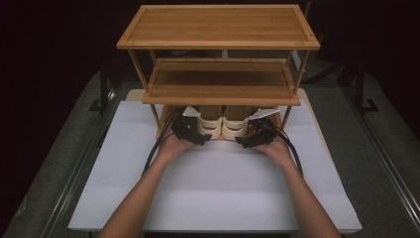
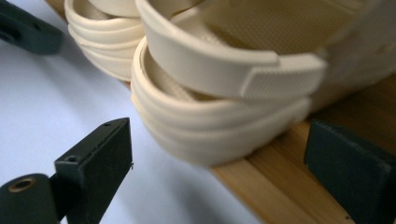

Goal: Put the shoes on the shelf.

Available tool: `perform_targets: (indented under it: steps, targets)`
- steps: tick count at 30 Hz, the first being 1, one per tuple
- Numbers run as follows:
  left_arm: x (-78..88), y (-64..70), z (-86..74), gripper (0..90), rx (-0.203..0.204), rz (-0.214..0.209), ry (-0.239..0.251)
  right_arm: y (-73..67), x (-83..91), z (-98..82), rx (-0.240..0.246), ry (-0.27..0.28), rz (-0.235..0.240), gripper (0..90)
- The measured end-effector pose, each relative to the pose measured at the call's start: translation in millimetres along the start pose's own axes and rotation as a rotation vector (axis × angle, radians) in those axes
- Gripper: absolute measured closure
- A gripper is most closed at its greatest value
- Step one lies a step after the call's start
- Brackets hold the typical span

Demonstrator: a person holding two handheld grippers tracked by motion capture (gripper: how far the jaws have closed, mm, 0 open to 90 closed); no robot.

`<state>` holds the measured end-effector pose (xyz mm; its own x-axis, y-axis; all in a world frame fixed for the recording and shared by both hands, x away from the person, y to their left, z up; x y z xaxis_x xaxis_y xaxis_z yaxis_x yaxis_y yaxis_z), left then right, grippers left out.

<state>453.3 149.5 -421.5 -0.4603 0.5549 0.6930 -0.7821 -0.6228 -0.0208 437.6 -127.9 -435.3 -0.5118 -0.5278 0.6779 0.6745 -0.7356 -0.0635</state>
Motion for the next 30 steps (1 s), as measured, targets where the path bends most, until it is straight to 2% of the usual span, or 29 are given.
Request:
perform_targets:
  steps: [7, 11, 16, 20, 25, 30]
  targets:
    - [27.3, 4.7, -7.6, 2.9, -0.012, -0.010, 0.004, 1.9, 25.3, -17.1, -0.035, 0.015, -0.005, 7.6]
    - [44.4, 6.8, -20.3, 2.5, 0.002, -0.031, 0.000, 3.5, 41.5, -30.2, -0.050, 0.022, -0.012, 7.5]
    - [59.4, 10.8, -36.7, 0.0, 0.013, -0.054, -0.033, 3.6, 61.1, -47.2, -0.072, 0.027, -0.021, 7.5]
    - [71.1, 16.2, -49.4, 0.0, 0.020, -0.044, -0.040, 2.9, 73.7, -58.9, -0.084, 0.028, -0.050, 7.4]
    - [87.7, 20.4, -71.9, 0.0, 0.020, -0.041, -0.048, 2.4, 91.4, -80.1, -0.112, 0.035, -0.068, 7.4]
    - [106.8, 18.1, -98.9, 0.0, 0.061, -0.022, -0.040, 1.6, 108.3, -99.8, -0.130, 0.033, -0.091, 7.4]
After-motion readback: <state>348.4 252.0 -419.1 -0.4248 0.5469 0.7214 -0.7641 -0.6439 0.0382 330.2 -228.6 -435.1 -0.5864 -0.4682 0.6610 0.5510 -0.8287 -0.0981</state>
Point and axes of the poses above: each handheld gripper's, and its own axes: x roughly backward along the jaws, z roughly out of its top, y roughly to its right, the point moved 1 cm from there along -x, roughly forward along the jaws, and after that the axes turned 2 degrees about -y, right-handed, at the moved point
